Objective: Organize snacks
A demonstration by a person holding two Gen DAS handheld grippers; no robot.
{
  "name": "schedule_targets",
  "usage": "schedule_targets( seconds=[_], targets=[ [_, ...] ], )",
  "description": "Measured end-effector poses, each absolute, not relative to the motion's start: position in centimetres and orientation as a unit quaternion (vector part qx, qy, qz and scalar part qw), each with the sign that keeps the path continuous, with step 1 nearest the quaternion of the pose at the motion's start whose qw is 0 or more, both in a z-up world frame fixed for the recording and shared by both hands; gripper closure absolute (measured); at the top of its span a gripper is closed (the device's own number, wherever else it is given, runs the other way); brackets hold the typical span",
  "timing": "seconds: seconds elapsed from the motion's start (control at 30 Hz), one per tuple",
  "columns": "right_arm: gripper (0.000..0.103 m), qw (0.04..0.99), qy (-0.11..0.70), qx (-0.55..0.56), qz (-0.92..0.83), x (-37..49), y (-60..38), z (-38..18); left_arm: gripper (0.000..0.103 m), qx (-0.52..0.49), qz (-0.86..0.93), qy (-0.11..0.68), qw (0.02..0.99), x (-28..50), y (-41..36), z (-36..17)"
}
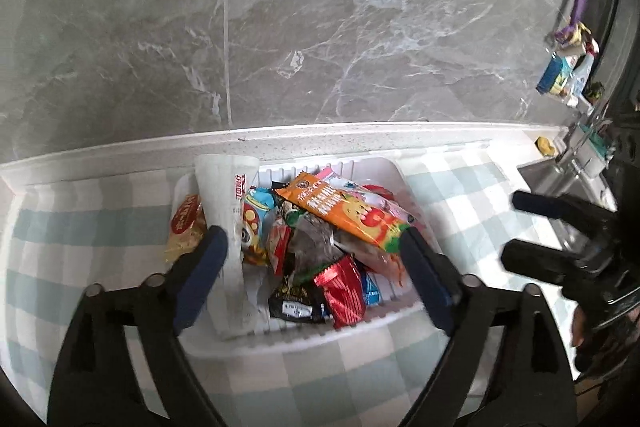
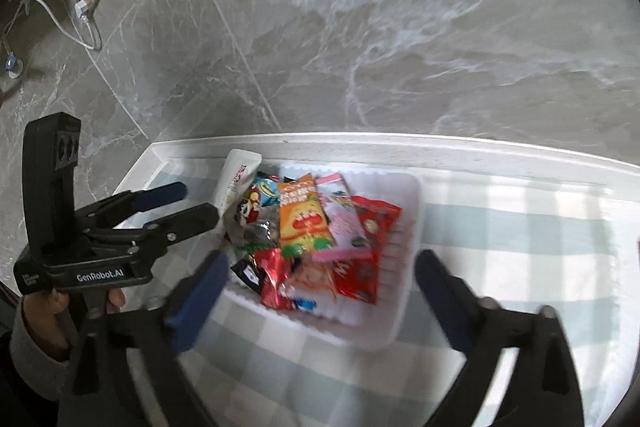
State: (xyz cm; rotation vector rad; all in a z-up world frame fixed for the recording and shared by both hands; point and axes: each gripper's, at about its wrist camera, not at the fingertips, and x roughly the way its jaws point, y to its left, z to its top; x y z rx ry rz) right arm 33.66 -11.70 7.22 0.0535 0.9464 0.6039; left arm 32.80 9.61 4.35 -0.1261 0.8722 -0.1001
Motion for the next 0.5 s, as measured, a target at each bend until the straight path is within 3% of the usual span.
schedule_targets(
  seconds=[0.5],
  targets=[
    [0.0,0.893,0.399,-0.02,0.205,25.8,-16.6,11.0,0.012,-0.02,-0.047,0.387,0.921,26.2,5.9,9.8]
  ],
)
